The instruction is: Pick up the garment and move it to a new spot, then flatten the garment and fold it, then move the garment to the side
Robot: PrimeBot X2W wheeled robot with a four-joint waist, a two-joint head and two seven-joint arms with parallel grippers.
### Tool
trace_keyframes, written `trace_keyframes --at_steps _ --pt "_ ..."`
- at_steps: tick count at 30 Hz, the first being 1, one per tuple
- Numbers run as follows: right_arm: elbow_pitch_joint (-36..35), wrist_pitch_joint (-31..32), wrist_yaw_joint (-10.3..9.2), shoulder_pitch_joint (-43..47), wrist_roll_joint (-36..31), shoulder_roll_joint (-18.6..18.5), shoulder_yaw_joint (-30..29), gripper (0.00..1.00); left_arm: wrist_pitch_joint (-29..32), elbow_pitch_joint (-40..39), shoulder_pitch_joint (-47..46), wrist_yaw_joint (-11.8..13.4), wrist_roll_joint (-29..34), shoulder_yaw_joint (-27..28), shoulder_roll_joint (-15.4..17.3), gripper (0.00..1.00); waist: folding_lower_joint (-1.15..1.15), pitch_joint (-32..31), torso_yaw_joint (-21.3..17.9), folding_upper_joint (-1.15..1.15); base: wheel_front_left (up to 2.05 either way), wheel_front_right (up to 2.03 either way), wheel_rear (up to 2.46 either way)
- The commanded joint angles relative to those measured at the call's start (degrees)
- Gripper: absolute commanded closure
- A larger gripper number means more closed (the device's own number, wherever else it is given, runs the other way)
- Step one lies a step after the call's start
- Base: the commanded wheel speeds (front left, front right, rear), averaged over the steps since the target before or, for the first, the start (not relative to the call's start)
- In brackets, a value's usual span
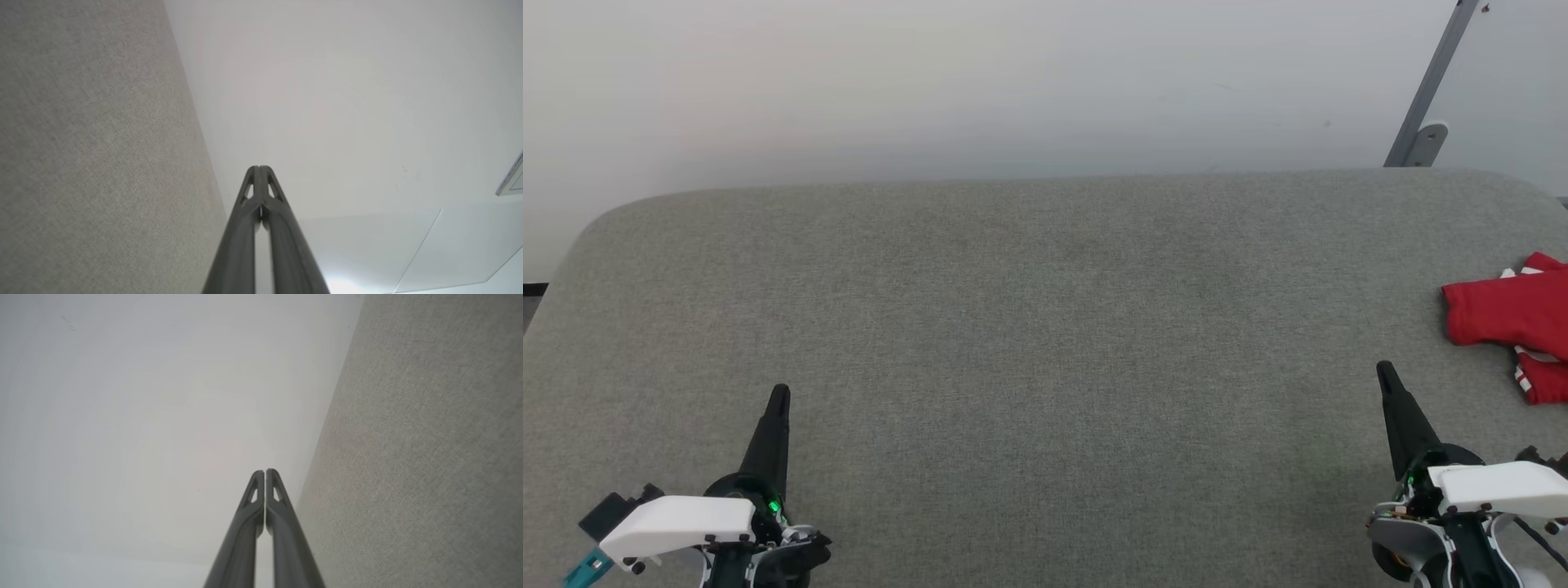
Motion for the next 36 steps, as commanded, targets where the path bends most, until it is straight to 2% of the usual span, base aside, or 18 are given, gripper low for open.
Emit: trace_keyframes --at_steps 1,14,36 --pt "0.04 0.52 0.0 -0.58 1.0 0.3 -0.25 1.0 0.33 0.08 -1.11 -0.29 -0.89 0.3 -0.01 1.0 0.0 0.02 -0.05 0.0 0.0 0.0 0.0" --pt "0.18 1.7 0.0 -1.43 5.27 0.93 -0.61 1.0 1.74 0.63 -2.09 -0.32 -4.92 0.84 -0.47 1.0 0.0 0.22 -0.57 0.0 0.0 0.0 0.0" --pt "0.18 1.64 0.0 -1.22 5.04 0.87 -0.55 1.0 1.88 0.6 -2.04 -0.32 -4.49 1.06 -0.6 1.0 0.0 0.22 -0.57 0.0 0.0 0.0 0.0"
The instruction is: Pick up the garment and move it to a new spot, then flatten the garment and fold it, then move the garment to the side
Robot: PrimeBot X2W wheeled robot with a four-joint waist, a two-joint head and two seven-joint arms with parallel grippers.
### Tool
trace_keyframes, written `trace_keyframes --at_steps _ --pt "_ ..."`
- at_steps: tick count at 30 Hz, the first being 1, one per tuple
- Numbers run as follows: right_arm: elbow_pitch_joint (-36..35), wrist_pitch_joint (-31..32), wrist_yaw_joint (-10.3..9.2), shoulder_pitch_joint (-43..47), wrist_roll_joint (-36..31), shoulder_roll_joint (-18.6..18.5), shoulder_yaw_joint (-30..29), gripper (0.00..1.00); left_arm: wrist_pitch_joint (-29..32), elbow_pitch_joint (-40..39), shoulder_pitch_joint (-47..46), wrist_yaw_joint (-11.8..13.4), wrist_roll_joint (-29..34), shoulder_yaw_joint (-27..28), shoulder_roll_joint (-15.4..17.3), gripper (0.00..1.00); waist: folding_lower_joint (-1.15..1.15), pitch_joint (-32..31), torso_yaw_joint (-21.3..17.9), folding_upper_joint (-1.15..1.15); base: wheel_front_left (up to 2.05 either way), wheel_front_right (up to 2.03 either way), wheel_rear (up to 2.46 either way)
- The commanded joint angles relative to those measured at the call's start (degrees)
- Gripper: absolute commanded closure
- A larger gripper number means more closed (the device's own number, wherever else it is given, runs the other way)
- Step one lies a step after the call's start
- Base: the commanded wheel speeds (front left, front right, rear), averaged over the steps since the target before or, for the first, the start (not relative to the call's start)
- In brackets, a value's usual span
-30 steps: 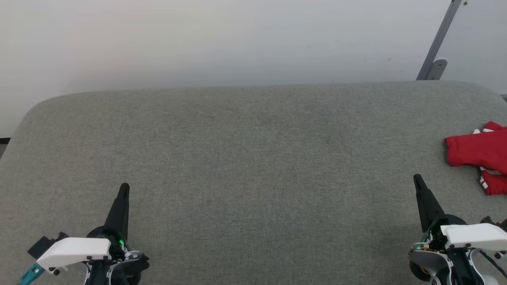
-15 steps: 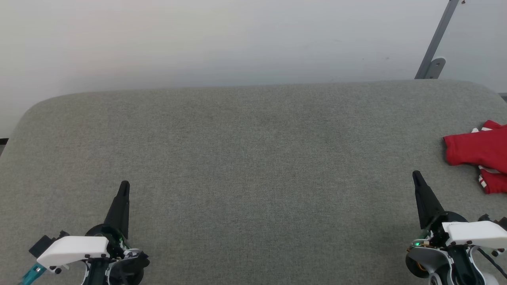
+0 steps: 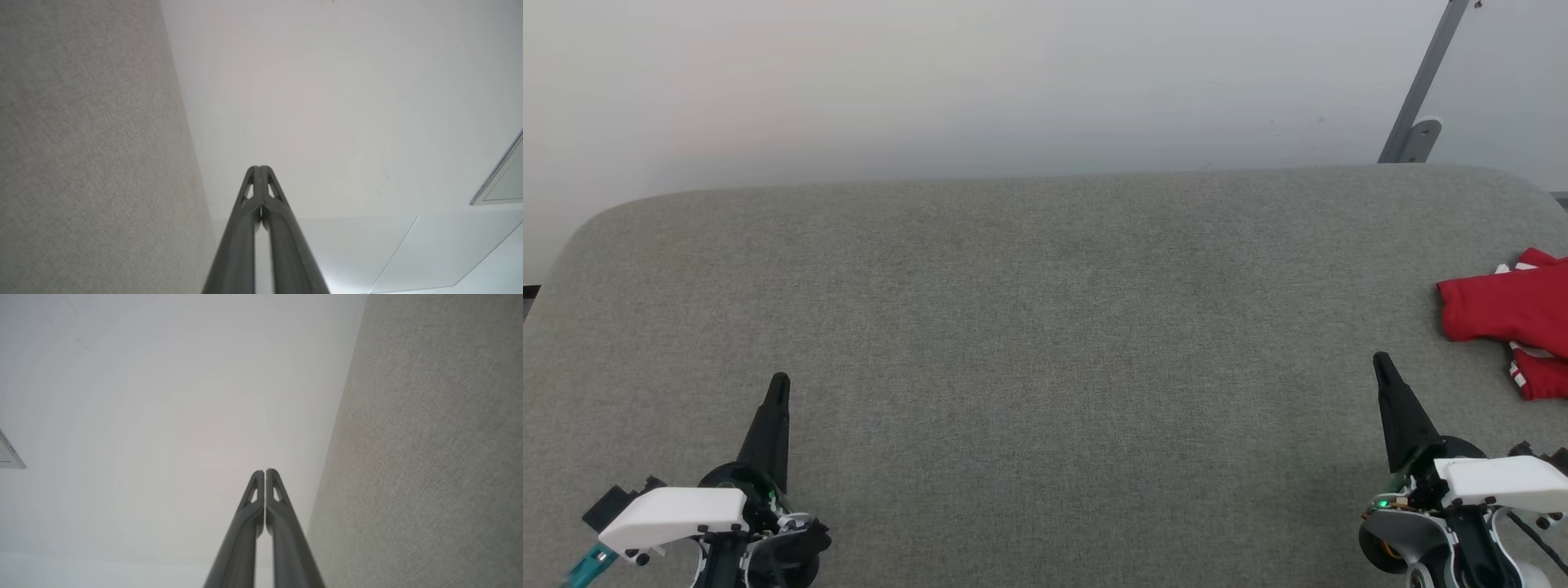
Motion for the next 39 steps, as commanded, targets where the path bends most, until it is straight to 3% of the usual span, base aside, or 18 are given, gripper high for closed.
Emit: trace_keyframes --at_steps 1,39 --pt "0.13 0.16 0.0 -0.28 0.21 0.11 -0.03 1.0 0.26 -0.01 -0.64 -0.32 -0.04 0.22 -0.1 1.0 0.0 0.0 0.0 0.0 0.0 0.0 0.0" --pt "0.13 0.13 0.0 -0.28 0.24 0.11 0.01 1.0 0.42 0.0 -0.68 -0.32 0.25 0.44 -0.27 1.0 0.0 0.0 0.0 0.0 0.0 0.0 0.0"
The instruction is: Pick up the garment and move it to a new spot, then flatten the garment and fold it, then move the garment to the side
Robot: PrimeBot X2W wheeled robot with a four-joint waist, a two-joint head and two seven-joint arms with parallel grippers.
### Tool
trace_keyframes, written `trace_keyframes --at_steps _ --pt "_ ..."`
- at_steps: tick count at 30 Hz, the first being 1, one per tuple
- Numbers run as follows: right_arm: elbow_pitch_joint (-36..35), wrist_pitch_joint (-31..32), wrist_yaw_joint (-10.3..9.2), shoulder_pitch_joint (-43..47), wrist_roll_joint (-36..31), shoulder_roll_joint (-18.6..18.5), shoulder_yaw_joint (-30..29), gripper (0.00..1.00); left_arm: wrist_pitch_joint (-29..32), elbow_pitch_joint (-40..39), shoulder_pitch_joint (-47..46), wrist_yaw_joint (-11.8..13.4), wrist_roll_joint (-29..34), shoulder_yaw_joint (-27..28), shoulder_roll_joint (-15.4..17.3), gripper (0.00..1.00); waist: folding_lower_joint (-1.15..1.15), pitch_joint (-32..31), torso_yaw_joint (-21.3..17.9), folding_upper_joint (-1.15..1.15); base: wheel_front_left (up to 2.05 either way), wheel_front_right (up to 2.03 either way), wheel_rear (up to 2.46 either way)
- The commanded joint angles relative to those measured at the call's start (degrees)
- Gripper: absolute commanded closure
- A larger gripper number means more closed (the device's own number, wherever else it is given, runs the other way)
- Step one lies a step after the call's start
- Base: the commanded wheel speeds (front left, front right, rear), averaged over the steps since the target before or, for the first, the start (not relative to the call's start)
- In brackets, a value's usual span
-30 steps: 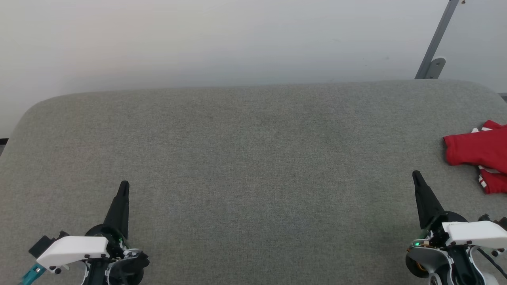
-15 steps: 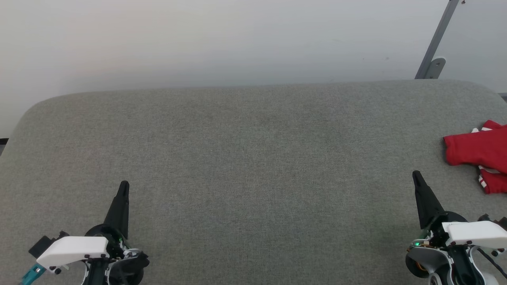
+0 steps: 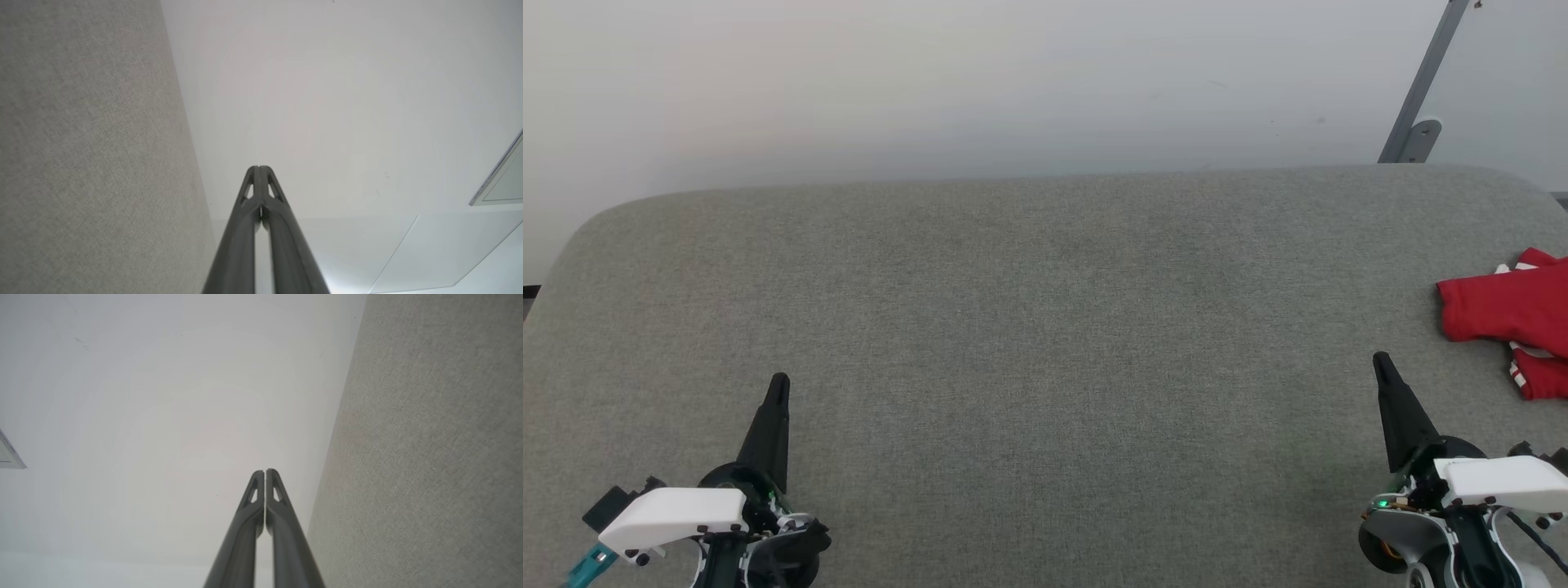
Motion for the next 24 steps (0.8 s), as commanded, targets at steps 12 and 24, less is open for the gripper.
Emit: trace_keyframes --at_steps 12,24 --pt "0.13 0.13 0.0 -0.28 0.22 0.11 0.0 1.0 0.22 0.0 -0.69 -0.32 0.18 0.22 -0.13 1.0 0.0 0.0 0.0 0.0 0.0 0.0 0.0" --pt "0.13 0.13 0.0 -0.28 0.23 0.11 0.02 1.0 0.26 0.0 -0.7 -0.32 0.25 0.26 -0.16 1.0 0.0 0.0 0.0 0.0 0.0 0.0 0.0"
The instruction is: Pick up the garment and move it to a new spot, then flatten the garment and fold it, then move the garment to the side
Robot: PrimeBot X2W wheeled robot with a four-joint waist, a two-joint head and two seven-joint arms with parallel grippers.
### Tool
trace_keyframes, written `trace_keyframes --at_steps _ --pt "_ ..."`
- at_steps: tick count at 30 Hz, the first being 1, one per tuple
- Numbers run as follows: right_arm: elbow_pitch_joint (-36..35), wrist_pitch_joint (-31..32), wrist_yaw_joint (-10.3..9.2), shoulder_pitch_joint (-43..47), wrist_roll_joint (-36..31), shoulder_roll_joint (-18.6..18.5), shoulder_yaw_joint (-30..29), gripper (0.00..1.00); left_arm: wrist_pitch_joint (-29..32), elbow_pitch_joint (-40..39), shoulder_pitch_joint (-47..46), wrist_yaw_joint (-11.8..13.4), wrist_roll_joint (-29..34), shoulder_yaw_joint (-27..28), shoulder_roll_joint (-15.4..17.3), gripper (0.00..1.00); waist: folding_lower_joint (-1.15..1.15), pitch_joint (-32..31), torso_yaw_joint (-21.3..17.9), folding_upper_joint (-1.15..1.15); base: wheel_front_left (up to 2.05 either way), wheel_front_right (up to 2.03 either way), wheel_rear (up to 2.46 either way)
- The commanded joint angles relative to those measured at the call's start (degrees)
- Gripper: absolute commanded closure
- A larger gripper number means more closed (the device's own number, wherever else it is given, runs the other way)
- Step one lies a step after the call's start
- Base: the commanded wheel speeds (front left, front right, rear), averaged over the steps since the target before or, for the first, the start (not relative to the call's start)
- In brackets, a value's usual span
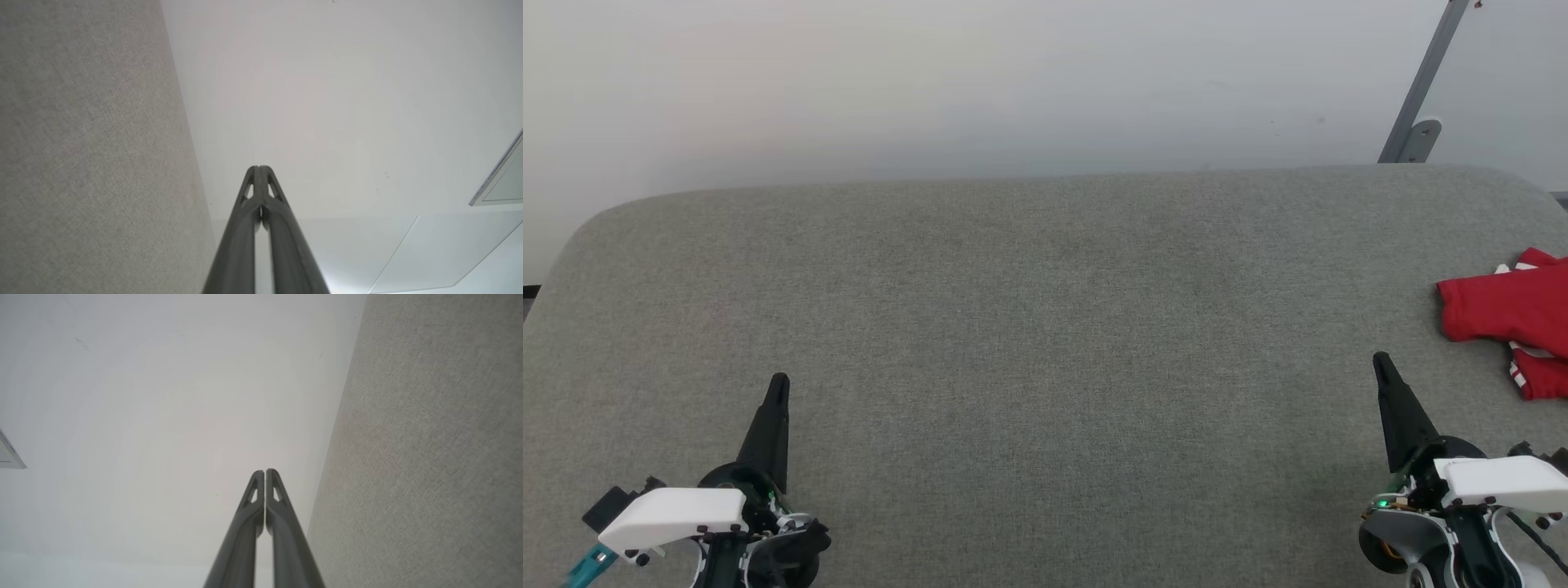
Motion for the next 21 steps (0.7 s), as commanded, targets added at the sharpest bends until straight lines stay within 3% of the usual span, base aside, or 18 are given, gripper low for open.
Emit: trace_keyframes --at_steps 1,21 --pt "0.13 0.12 0.0 -0.28 0.22 0.11 0.0 1.0 0.21 0.0 -0.7 -0.32 0.18 0.15 -0.09 1.0 0.0 0.0 0.0 0.0 0.0 0.0 0.0" --pt "0.13 0.11 0.0 -0.27 0.22 0.11 0.03 1.0 0.2 0.0 -0.71 -0.33 0.26 0.21 -0.13 1.0 0.0 0.0 0.0 0.0 0.0 0.0 0.0"
